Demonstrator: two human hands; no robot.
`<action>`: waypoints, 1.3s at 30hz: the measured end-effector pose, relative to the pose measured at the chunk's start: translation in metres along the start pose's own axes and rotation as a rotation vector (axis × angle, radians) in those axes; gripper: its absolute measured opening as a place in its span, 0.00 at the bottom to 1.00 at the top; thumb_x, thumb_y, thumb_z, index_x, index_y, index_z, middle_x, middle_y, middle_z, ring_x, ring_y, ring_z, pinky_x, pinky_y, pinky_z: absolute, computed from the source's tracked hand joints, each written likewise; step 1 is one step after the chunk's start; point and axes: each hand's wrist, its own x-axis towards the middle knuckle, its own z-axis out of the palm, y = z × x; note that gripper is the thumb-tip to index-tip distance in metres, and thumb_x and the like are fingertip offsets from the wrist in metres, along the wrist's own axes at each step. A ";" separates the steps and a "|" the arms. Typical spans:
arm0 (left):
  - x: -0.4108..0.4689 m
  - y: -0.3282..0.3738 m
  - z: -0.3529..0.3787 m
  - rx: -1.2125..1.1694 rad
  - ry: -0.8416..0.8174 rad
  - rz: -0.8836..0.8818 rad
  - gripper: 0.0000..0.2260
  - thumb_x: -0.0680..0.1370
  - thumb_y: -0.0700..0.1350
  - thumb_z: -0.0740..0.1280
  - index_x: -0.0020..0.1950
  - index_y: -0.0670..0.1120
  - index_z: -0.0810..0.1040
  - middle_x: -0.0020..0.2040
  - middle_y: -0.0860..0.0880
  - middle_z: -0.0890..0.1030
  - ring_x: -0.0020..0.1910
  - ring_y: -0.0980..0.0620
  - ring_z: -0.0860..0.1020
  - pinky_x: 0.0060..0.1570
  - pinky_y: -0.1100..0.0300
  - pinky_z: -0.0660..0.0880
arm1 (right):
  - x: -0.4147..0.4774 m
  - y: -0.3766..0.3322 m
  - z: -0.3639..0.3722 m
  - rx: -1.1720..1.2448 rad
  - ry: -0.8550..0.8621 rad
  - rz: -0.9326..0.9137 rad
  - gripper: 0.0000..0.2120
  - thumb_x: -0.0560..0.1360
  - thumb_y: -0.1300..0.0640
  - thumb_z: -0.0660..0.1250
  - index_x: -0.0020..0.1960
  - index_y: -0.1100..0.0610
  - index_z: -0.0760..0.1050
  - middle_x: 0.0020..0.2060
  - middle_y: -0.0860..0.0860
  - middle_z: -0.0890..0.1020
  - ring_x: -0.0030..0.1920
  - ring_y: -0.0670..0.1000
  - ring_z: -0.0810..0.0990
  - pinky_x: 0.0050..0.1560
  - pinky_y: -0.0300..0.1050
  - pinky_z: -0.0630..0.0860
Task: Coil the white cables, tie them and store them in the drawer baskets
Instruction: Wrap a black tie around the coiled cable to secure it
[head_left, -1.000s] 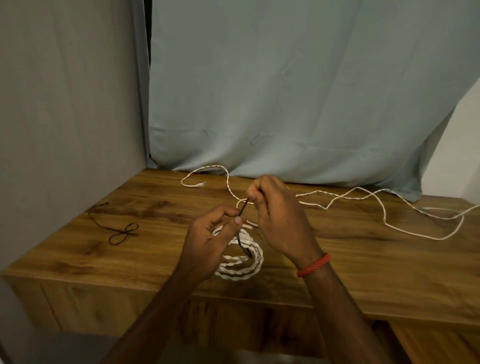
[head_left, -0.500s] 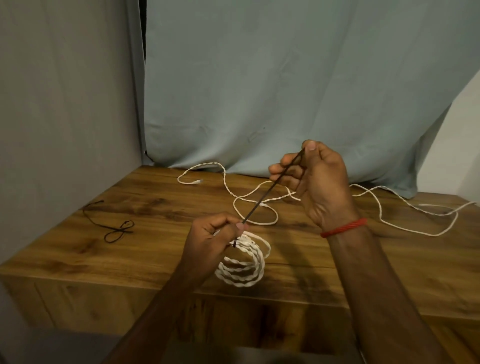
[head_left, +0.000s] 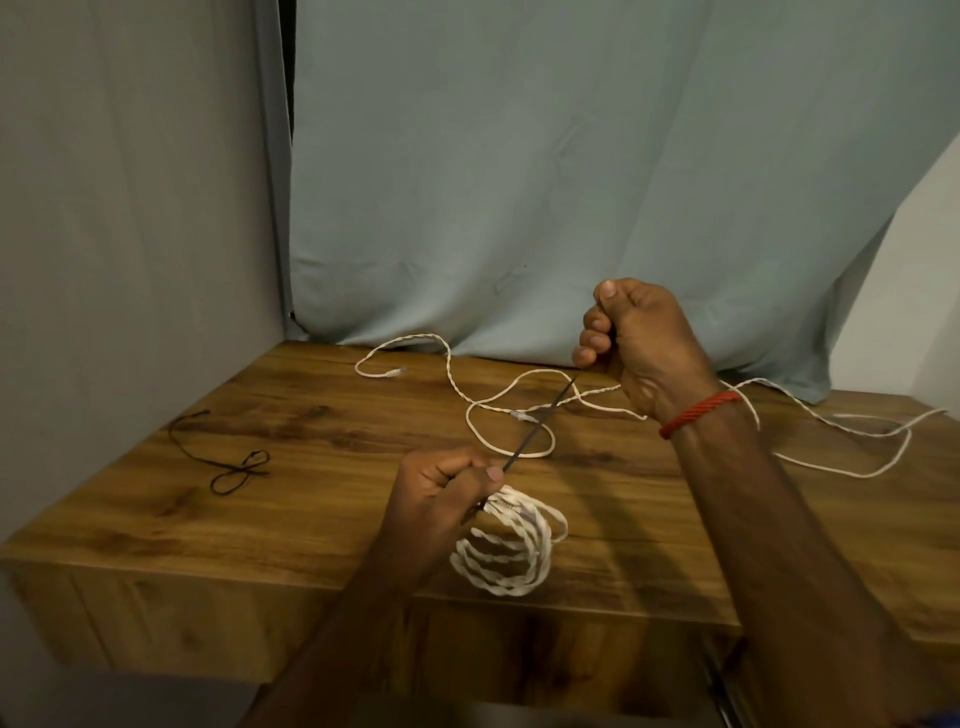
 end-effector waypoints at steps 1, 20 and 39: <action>-0.001 0.000 -0.001 0.021 -0.010 0.022 0.18 0.70 0.50 0.68 0.30 0.36 0.74 0.24 0.52 0.72 0.24 0.58 0.69 0.28 0.67 0.65 | 0.002 0.003 -0.001 -0.051 0.007 -0.007 0.15 0.86 0.59 0.54 0.41 0.57 0.68 0.25 0.49 0.68 0.22 0.46 0.67 0.24 0.40 0.70; 0.008 0.013 -0.013 0.075 0.195 0.067 0.20 0.72 0.52 0.69 0.29 0.38 0.73 0.24 0.49 0.74 0.24 0.57 0.71 0.28 0.64 0.68 | 0.003 0.098 0.000 -0.507 -0.024 0.056 0.05 0.80 0.58 0.67 0.48 0.60 0.76 0.39 0.57 0.82 0.29 0.50 0.80 0.33 0.46 0.79; 0.020 -0.011 -0.007 -0.014 0.403 -0.317 0.17 0.80 0.44 0.68 0.31 0.43 0.76 0.31 0.39 0.74 0.34 0.43 0.71 0.37 0.49 0.69 | -0.125 0.111 0.050 -1.414 -0.013 -0.475 0.04 0.67 0.44 0.72 0.39 0.44 0.80 0.31 0.45 0.78 0.30 0.49 0.78 0.26 0.43 0.69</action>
